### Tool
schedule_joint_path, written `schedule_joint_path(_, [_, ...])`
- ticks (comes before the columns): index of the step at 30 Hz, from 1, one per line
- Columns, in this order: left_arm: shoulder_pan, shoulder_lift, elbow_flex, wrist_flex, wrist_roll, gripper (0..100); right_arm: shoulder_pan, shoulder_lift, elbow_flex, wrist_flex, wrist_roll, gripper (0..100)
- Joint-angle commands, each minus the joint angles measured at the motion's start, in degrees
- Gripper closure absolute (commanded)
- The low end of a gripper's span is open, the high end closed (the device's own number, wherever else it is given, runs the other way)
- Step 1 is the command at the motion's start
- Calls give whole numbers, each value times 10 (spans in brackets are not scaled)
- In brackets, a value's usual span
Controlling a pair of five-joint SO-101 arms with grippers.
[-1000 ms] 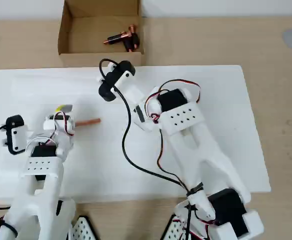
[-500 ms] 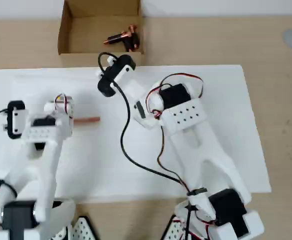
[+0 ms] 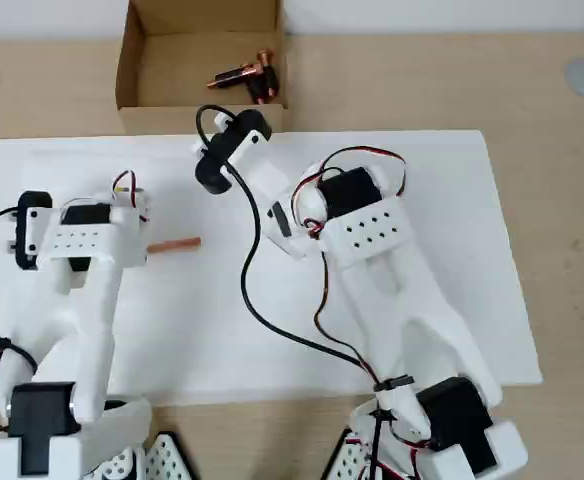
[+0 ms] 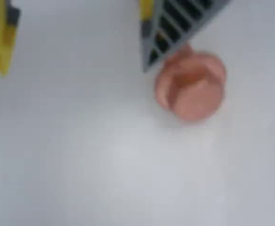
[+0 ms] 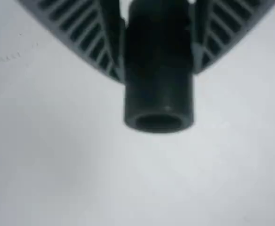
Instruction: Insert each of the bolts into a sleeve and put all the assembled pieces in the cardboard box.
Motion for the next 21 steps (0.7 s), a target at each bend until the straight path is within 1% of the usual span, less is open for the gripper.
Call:
schedule_joint_path(1, [1,-12,-44,55,29,798,-5,-1,-34,3,-5,988])
schedule_joint_path(8, [1,36,-98,165,32,798,-5,-1,-34,3,-5,988])
schedule_joint_path(21, [4,222,-183,171,33,801,-5,-1,-34,3,-5,988])
